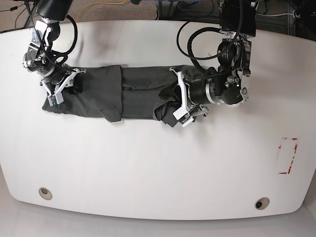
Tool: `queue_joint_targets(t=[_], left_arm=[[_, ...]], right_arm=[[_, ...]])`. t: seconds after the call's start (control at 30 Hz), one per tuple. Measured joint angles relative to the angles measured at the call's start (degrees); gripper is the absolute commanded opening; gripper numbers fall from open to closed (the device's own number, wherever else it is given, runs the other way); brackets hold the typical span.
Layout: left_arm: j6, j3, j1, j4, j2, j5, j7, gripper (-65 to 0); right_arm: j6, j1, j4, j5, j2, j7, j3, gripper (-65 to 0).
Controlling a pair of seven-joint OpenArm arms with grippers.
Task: Layout the t-shirt on the table in an organized manner, then fold the t-shirt properly
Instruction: 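Lift the strip end with the left gripper and fold it toward the right gripper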
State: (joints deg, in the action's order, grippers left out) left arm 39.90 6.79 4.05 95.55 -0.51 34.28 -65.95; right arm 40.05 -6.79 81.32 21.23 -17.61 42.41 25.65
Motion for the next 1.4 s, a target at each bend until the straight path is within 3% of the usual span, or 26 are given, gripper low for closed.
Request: queue_joint_targets(t=[0.3, 0.93, 1.07, 1.3, 1.4], left_arm=[[0.0, 0.1, 1.4, -1.5, -3.1, -3.3, -0.1, -56.9], [0.0, 0.1, 4.6, -5.3, -5.5, -3.4, 1.0, -56.1], [0.0, 0.1, 4.5, -5.3, -5.8, -5.7, 0.9, -48.9], [0.0, 0.0, 4.4, -5.2, -7.7, -7.3, 0.9, -27.9], [0.0, 0.5, 4.5, -4.9, -8.0, -6.3, 0.3, -27.2]], right_arm=[[0.0, 0.0, 0.0, 0.0, 0.1, 0.0, 0.0, -52.0], [-0.1, 0.1, 0.1, 0.1, 1.7, -0.8, 0.2, -52.0], [-0.1, 0.1, 0.1, 0.2, 1.7, -0.8, 0.2, -52.0], [-0.1, 0.1, 0.1, 0.1, 1.7, -0.8, 0.2, -52.0], [-0.1, 0.1, 0.1, 0.0, 1.7, -0.8, 0.2, -52.0]])
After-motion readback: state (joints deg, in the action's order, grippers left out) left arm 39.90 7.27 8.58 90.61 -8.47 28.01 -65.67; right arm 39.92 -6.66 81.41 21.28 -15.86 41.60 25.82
